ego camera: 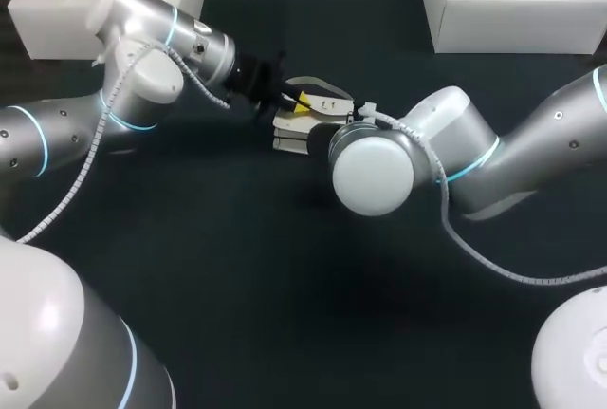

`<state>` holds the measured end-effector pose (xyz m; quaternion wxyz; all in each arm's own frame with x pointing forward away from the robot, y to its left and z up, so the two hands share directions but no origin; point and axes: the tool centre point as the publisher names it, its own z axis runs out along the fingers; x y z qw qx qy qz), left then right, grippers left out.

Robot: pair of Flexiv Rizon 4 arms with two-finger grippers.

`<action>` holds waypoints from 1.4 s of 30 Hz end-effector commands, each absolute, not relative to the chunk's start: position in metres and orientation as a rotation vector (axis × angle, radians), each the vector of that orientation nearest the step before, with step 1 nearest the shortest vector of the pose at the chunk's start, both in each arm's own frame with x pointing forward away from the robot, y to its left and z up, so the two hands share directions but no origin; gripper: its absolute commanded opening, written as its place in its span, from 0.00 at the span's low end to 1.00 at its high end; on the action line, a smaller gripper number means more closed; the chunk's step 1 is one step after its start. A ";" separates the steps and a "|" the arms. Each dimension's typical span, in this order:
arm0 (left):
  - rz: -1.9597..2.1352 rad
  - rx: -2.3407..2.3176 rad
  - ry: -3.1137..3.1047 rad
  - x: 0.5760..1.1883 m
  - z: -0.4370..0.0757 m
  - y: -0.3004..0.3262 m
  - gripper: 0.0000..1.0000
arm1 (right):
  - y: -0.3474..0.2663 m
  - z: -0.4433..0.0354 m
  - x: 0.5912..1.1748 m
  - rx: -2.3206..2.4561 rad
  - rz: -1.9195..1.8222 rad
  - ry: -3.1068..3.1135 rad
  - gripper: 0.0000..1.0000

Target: Pick up the bag, open it, inspect its contents, close it, and place it on the opposite side

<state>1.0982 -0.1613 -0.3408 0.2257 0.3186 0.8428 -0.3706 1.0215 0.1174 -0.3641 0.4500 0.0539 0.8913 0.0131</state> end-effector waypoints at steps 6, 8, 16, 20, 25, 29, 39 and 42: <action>-1.133 0.772 2.420 1.114 -0.319 -0.158 0.00 | 0.118 -0.366 1.021 0.133 0.035 2.200 0.00; -1.157 0.744 2.451 1.117 -0.315 -0.157 0.00 | 0.118 -0.366 1.021 0.133 0.035 2.200 0.00; -1.222 0.635 2.534 1.127 -0.308 -0.153 0.00 | 0.118 -0.366 1.021 0.133 0.035 2.200 0.00; -1.251 0.572 2.564 1.132 -0.307 -0.152 0.00 | 0.118 -0.366 1.021 0.133 0.035 2.200 0.00; -1.283 0.522 2.587 1.136 -0.305 -0.151 0.00 | 0.118 -0.366 1.021 0.133 0.035 2.200 0.00; -1.283 0.524 2.589 1.136 -0.305 -0.151 0.00 | 0.118 -0.366 1.021 0.133 0.035 2.200 0.00; -1.146 0.590 2.519 1.120 -0.316 -0.155 0.43 | 0.118 -0.366 1.021 0.133 0.035 2.200 0.00; -1.124 0.592 2.497 1.116 -0.321 -0.156 0.75 | 0.118 -0.366 1.021 0.133 0.035 2.200 0.00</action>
